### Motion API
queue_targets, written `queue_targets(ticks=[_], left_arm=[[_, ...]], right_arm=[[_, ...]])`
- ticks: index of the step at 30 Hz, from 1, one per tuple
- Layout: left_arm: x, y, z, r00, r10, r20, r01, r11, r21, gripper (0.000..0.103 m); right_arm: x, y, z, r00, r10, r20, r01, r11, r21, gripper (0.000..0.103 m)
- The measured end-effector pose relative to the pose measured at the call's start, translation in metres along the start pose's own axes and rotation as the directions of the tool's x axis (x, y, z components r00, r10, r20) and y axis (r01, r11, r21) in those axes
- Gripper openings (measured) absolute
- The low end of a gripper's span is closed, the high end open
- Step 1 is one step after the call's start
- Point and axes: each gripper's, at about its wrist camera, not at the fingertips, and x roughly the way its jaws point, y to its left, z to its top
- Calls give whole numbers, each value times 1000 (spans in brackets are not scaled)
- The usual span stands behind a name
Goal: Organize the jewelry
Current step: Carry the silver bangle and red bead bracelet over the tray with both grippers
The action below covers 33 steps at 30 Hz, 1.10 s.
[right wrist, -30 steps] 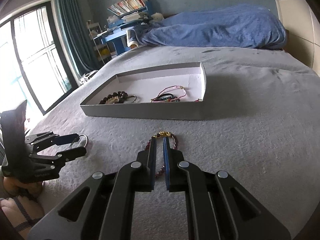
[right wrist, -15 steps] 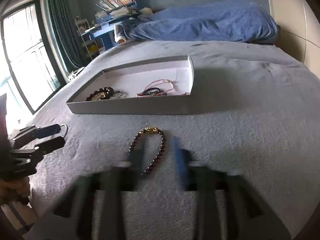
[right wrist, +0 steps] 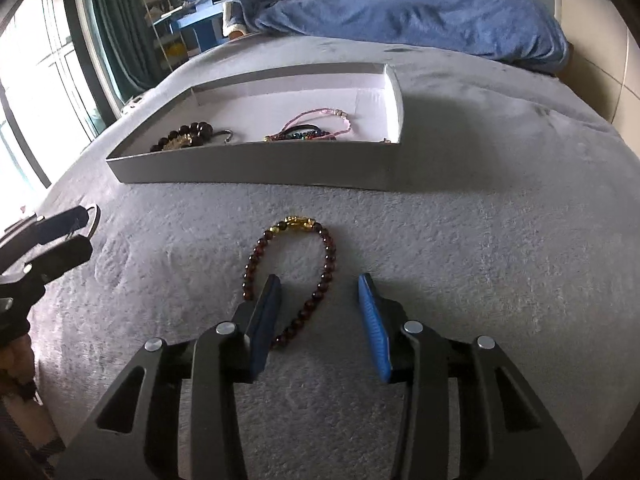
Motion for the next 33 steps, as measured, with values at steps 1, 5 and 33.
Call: queue_targets(ticks=[1,5,33], left_arm=[[0,0,1,1000,0,0,0,1000,0,52],[-2,0,2,1000,2,6,-2,1000,-1,52],[3,14,62,995,58,76,-57,998,-7,52]], right_arm=[[0,2,-1,1000,1,-1,-1,1000,-13,29],[0,16,-2,1000,5,-7,-5,996,-84,8],[-70,3,68,938,213,273,-215,976,-25,6]])
